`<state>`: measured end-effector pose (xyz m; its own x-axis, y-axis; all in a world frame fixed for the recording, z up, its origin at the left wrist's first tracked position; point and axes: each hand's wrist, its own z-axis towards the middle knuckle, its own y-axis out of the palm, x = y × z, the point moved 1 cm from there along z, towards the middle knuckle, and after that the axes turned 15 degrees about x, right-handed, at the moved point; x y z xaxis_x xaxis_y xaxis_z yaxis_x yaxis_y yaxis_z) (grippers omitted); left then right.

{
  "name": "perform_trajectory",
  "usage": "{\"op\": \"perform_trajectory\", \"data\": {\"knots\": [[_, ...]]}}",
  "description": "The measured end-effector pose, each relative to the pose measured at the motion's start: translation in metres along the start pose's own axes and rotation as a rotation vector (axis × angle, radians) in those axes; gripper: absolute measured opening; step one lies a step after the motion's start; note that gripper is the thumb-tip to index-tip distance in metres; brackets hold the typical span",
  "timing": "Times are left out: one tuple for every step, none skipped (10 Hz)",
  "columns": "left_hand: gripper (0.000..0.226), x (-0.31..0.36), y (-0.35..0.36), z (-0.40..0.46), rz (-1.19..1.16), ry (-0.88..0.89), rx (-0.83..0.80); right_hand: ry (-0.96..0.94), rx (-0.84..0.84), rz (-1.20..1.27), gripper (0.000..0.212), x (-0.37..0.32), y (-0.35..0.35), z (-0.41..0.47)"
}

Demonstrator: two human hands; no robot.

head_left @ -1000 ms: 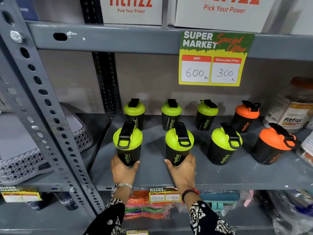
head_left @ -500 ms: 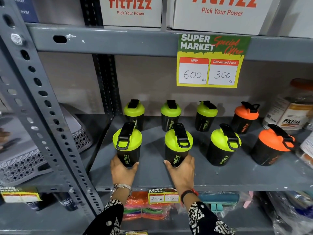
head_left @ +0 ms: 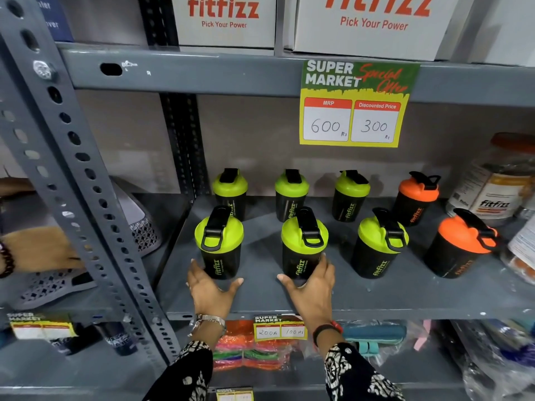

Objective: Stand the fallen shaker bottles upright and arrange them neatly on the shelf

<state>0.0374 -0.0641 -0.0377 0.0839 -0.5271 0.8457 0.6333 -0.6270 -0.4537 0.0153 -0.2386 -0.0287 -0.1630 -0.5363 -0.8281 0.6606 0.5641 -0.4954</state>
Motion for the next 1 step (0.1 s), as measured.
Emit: {"op": "perform_trajectory", "data": {"knots": [[0.099,-0.0032,-0.007,-0.0126,-0.033,0.05,0.027,-0.043,-0.018,0.02,0.093,0.0043,-0.0077,-0.0084]]}}
